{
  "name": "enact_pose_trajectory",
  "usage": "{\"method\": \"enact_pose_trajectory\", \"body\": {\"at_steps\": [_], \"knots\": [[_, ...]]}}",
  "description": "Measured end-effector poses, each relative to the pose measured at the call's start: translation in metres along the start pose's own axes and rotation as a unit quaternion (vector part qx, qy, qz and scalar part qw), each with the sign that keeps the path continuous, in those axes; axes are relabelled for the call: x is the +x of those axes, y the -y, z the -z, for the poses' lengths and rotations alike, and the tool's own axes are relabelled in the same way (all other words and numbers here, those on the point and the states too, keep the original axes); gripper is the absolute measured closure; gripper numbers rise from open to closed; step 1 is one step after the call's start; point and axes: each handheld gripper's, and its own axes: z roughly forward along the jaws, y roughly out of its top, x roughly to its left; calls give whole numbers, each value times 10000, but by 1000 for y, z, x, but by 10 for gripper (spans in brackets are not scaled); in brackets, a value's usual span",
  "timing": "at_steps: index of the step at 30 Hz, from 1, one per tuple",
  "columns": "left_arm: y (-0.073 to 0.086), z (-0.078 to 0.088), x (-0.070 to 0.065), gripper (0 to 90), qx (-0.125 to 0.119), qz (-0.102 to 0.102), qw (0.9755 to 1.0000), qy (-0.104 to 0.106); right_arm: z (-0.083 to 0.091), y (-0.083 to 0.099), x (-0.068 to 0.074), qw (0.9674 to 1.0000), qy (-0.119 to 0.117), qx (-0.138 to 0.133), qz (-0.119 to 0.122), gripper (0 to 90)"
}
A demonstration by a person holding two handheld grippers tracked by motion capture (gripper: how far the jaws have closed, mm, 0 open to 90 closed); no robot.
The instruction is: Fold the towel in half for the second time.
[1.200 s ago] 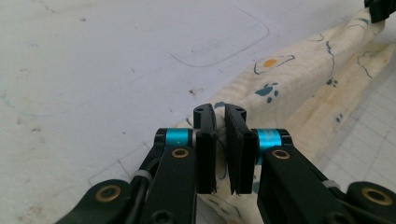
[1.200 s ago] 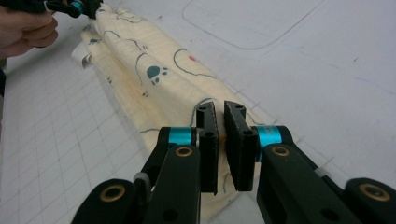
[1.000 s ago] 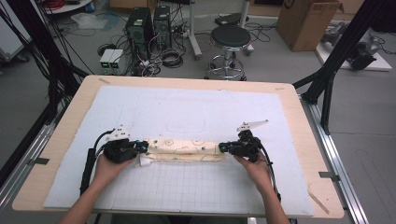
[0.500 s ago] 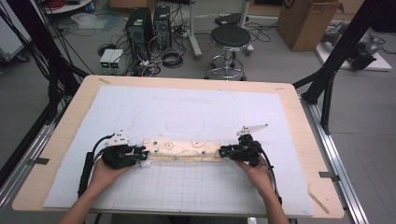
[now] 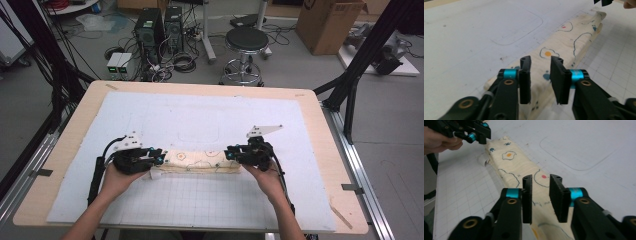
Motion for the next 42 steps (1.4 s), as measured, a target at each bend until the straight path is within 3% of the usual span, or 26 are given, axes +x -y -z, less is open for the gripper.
{"method": "enact_pose_trajectory", "body": {"at_steps": [3, 8, 12, 16, 23, 31, 39, 42], "knots": [[-8, -14, -2, 829, 39, -29, 9999, 89, -15, -7, 3, 9999, -101, 116, 64, 819], [-16, -37, -7, 864, 268, -180, 9994, 159, -40, -15, 7, 9990, -266, 343, 135, 862], [-12, -51, -10, 869, 551, -178, 9981, 199, -57, -16, 9, 9972, -374, 612, 187, 868], [-6, -56, -10, 869, 848, -302, 9958, 158, -67, -12, 11, 9948, -390, 917, 208, 868], [4, -50, -4, 864, 895, -197, 9957, 134, -68, -3, 5, 9922, -296, 1181, 247, 868], [7, -34, 0, 841, 873, -258, 9958, 77, -55, 9, 0, 9933, -167, 1092, 335, 857], [21, -12, 16, 838, 761, 20, 9971, -3, -42, 17, -6, 9937, 17, 1009, 480, 826], [24, -7, 17, 836, 753, 24, 9972, -16, -37, 19, -8, 9933, 74, 1023, 528, 820]]}}
